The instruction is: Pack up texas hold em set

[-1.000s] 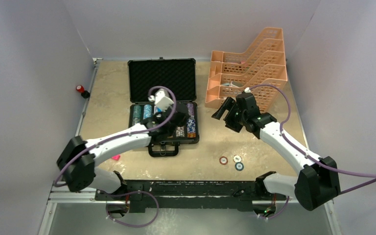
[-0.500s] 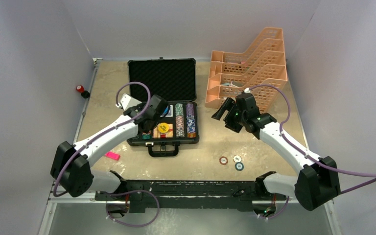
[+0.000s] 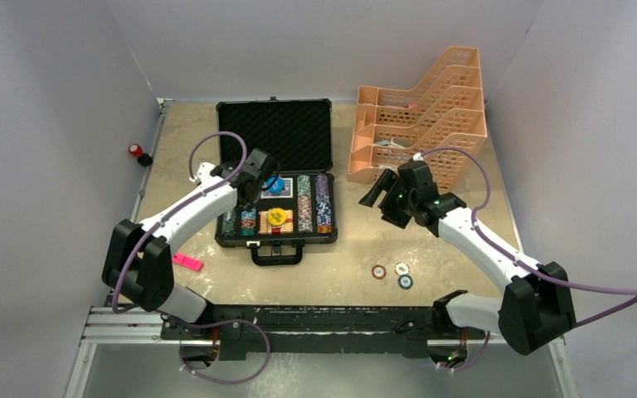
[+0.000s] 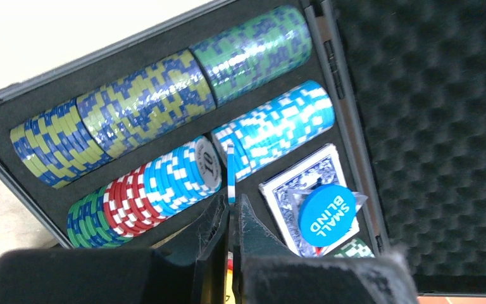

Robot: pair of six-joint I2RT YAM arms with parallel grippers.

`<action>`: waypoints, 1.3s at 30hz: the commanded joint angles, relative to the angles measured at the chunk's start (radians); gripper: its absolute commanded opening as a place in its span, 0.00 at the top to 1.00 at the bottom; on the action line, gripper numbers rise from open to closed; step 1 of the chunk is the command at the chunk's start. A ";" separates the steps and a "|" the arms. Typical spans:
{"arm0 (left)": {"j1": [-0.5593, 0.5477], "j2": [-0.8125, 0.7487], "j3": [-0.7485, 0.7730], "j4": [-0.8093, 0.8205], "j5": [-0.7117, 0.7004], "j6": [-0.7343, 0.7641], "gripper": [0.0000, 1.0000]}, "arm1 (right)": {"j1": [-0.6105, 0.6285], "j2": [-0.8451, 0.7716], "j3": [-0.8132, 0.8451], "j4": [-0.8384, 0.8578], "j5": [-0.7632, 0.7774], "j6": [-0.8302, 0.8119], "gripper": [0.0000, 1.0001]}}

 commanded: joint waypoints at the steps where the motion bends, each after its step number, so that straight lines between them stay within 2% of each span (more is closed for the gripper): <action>1: 0.013 0.017 -0.025 0.027 0.080 -0.030 1.00 | -0.005 0.006 0.002 0.009 0.014 0.006 0.19; 17: 0.047 0.046 -0.044 0.127 0.058 0.054 1.00 | -0.005 0.011 -0.001 0.011 0.012 0.002 0.19; 19: 0.047 0.041 -0.038 0.131 0.049 0.076 0.88 | -0.005 0.009 -0.001 0.010 0.013 0.003 0.20; 30: 0.047 0.017 0.020 0.102 0.029 0.181 0.63 | -0.005 0.008 -0.004 0.014 0.008 0.001 0.20; 37: 0.047 -0.024 0.002 0.073 0.002 0.186 0.62 | -0.005 0.005 -0.009 0.017 0.008 0.002 0.20; 39: 0.047 -0.027 -0.013 0.073 -0.010 0.177 0.65 | -0.005 0.006 -0.010 0.019 0.007 0.003 0.20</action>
